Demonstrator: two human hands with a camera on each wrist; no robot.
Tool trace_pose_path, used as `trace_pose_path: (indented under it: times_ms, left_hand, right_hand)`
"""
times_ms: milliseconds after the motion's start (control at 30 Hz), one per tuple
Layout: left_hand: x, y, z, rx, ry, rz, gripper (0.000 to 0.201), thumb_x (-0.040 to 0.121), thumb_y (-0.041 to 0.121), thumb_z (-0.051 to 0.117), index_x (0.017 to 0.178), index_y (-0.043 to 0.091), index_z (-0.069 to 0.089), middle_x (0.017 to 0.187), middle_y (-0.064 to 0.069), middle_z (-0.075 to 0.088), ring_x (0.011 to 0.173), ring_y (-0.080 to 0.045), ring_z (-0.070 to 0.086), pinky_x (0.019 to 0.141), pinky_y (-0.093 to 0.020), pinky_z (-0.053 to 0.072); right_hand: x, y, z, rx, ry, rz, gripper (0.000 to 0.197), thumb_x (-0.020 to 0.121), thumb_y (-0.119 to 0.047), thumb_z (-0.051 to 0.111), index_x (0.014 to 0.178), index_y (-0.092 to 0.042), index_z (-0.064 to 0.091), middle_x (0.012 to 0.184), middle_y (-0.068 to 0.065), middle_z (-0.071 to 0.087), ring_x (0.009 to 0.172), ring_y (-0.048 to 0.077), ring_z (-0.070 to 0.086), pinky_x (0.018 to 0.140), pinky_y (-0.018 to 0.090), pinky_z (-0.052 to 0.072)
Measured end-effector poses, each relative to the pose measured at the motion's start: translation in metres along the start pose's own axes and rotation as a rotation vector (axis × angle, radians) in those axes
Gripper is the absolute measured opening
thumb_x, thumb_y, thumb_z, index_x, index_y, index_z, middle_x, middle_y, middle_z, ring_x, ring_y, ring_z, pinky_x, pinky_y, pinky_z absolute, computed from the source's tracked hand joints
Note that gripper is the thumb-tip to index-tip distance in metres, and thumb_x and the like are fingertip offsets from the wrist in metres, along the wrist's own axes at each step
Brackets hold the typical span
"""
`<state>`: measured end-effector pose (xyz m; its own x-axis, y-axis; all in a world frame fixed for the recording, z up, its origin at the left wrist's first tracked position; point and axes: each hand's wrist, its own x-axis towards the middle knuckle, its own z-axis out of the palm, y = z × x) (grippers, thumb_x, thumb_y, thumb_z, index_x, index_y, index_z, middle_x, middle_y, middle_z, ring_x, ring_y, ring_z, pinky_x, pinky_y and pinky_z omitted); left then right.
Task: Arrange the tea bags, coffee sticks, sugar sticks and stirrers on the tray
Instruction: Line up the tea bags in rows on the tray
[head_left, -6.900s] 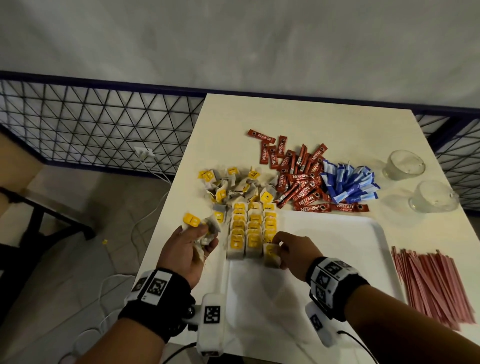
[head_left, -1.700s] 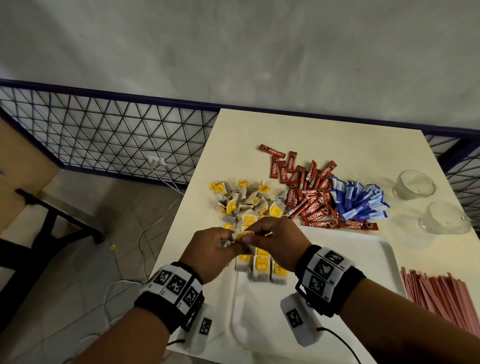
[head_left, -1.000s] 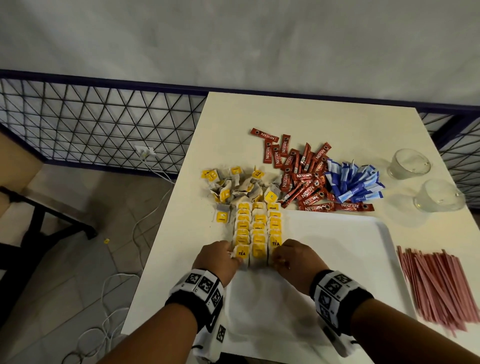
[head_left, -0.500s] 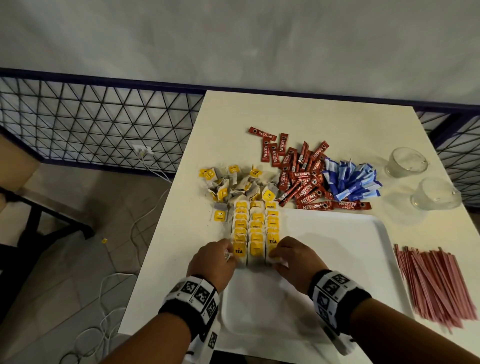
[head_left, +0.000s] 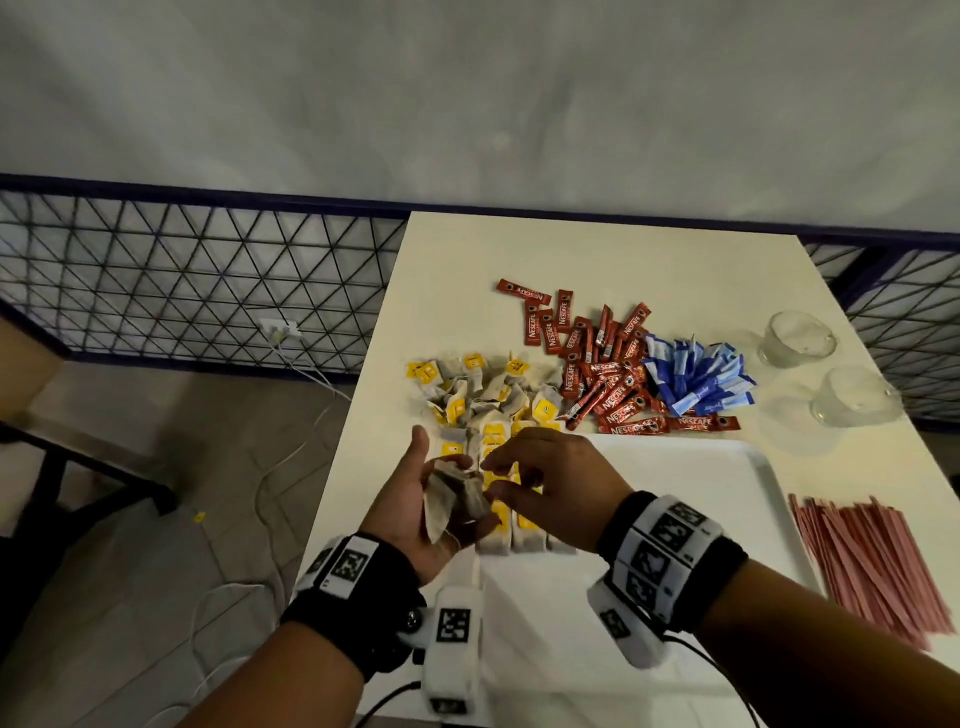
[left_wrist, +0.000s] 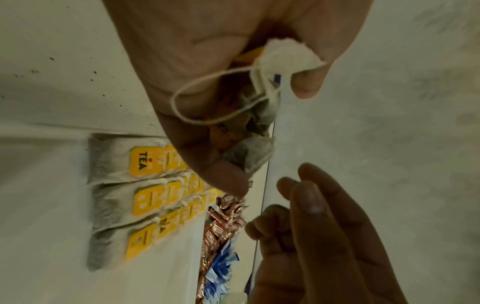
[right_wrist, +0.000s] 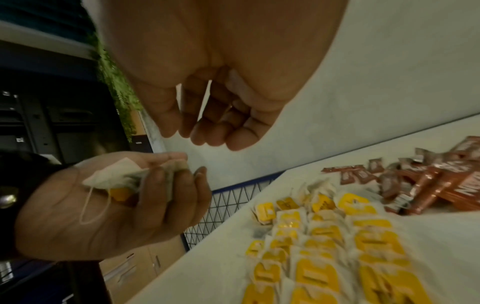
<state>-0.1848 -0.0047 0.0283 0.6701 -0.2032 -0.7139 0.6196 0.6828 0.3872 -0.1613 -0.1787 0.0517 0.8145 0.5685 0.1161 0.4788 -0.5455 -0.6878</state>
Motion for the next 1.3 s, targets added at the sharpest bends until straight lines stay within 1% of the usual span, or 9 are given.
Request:
trace_pose_path:
  times_ms: [200, 433, 600, 733, 900, 1067, 1167, 1233, 1300]
  left_hand:
    - [-0.009, 0.004, 0.01, -0.091, -0.037, 0.041, 0.067, 0.089, 0.069, 0.033, 0.106, 0.009, 0.059, 0.082, -0.018, 0.068, 0.068, -0.029, 0.064, 0.06, -0.035, 0.054]
    - [-0.025, -0.01, 0.037, -0.097, -0.026, 0.099, 0.075, 0.089, 0.073, 0.023, 0.098, 0.011, 0.064, 0.08, -0.016, 0.073, 0.067, -0.029, 0.072, 0.07, -0.036, 0.048]
    - [-0.033, -0.029, 0.056, -0.135, -0.022, 0.113, 0.081, 0.087, 0.075, 0.025, 0.102, 0.006, 0.065, 0.097, -0.021, 0.069, 0.094, -0.033, 0.065, 0.092, -0.041, 0.045]
    - [-0.038, -0.042, 0.067, -0.162, -0.034, 0.127, 0.086, 0.085, 0.078, 0.022, 0.104, 0.005, 0.063, 0.096, -0.019, 0.071, 0.089, -0.032, 0.068, 0.082, -0.04, 0.049]
    - [-0.04, -0.059, 0.075, -0.229, -0.068, 0.186, 0.087, 0.085, 0.077, 0.023, 0.131, 0.008, 0.051, 0.121, -0.023, 0.06, 0.108, -0.033, 0.061, 0.087, -0.039, 0.047]
    - [-0.034, -0.067, 0.079, -0.282, -0.111, 0.236, 0.073, 0.088, 0.068, 0.035, 0.129, 0.009, 0.05, 0.131, -0.021, 0.053, 0.122, -0.033, 0.053, 0.092, -0.041, 0.044]
    - [-0.027, -0.059, 0.071, -0.084, 0.06, 0.294, 0.05, 0.086, 0.059, 0.051, 0.106, 0.015, 0.063, 0.101, -0.012, 0.07, 0.093, -0.028, 0.065, 0.077, -0.036, 0.05]
    - [-0.03, -0.047, 0.063, 0.11, 0.212, 0.439, 0.037, 0.082, 0.053, 0.062, 0.077, 0.017, 0.056, 0.067, -0.009, 0.054, 0.052, -0.02, 0.051, 0.056, -0.028, 0.044]
    - [-0.04, -0.031, 0.058, 0.409, 0.195, 0.665, 0.023, 0.082, 0.038, 0.068, 0.072, 0.018, 0.062, 0.062, -0.006, 0.044, 0.039, -0.014, 0.037, 0.048, -0.023, 0.036]
  right_hand:
    - [0.004, -0.024, 0.004, -0.022, -0.026, -0.112, 0.036, 0.071, -0.039, 0.071, 0.102, -0.022, 0.069, 0.096, -0.003, 0.063, 0.084, 0.014, 0.06, 0.074, 0.027, 0.051]
    - [0.003, -0.032, -0.008, -0.151, -0.096, -0.257, 0.028, 0.076, -0.038, 0.067, 0.099, -0.023, 0.071, 0.094, -0.003, 0.066, 0.081, 0.017, 0.057, 0.074, 0.026, 0.044]
    - [-0.012, -0.033, -0.023, -0.166, -0.092, -0.284, 0.011, 0.082, -0.03, 0.061, 0.086, -0.022, 0.068, 0.082, -0.006, 0.065, 0.078, 0.012, 0.052, 0.073, 0.025, 0.04]
    - [-0.023, -0.031, -0.036, -0.12, -0.12, -0.197, 0.025, 0.077, -0.047, 0.057, 0.087, -0.026, 0.068, 0.079, -0.008, 0.066, 0.076, 0.013, 0.053, 0.07, 0.023, 0.036]
    - [-0.032, -0.039, -0.047, -0.191, -0.069, -0.226, 0.016, 0.071, -0.027, 0.061, 0.085, -0.027, 0.069, 0.066, -0.004, 0.065, 0.066, 0.02, 0.055, 0.061, 0.031, 0.047]
    - [-0.039, -0.047, -0.062, -0.174, 0.044, -0.201, 0.02, 0.077, -0.03, 0.052, 0.081, -0.023, 0.07, 0.068, -0.007, 0.065, 0.064, 0.011, 0.052, 0.062, 0.019, 0.041]
    - [-0.033, -0.043, -0.078, -0.1, 0.026, -0.138, 0.018, 0.085, -0.027, 0.056, 0.091, -0.023, 0.072, 0.079, -0.014, 0.061, 0.067, -0.008, 0.046, 0.064, 0.002, 0.028]
    - [-0.029, -0.04, -0.088, -0.124, -0.024, -0.157, 0.015, 0.089, -0.021, 0.062, 0.099, -0.02, 0.073, 0.087, -0.01, 0.064, 0.069, -0.011, 0.044, 0.067, -0.001, 0.028]
    - [-0.025, -0.036, -0.095, -0.173, -0.074, -0.169, 0.018, 0.09, -0.022, 0.062, 0.105, -0.02, 0.072, 0.094, -0.006, 0.068, 0.075, -0.01, 0.04, 0.068, -0.003, 0.027]
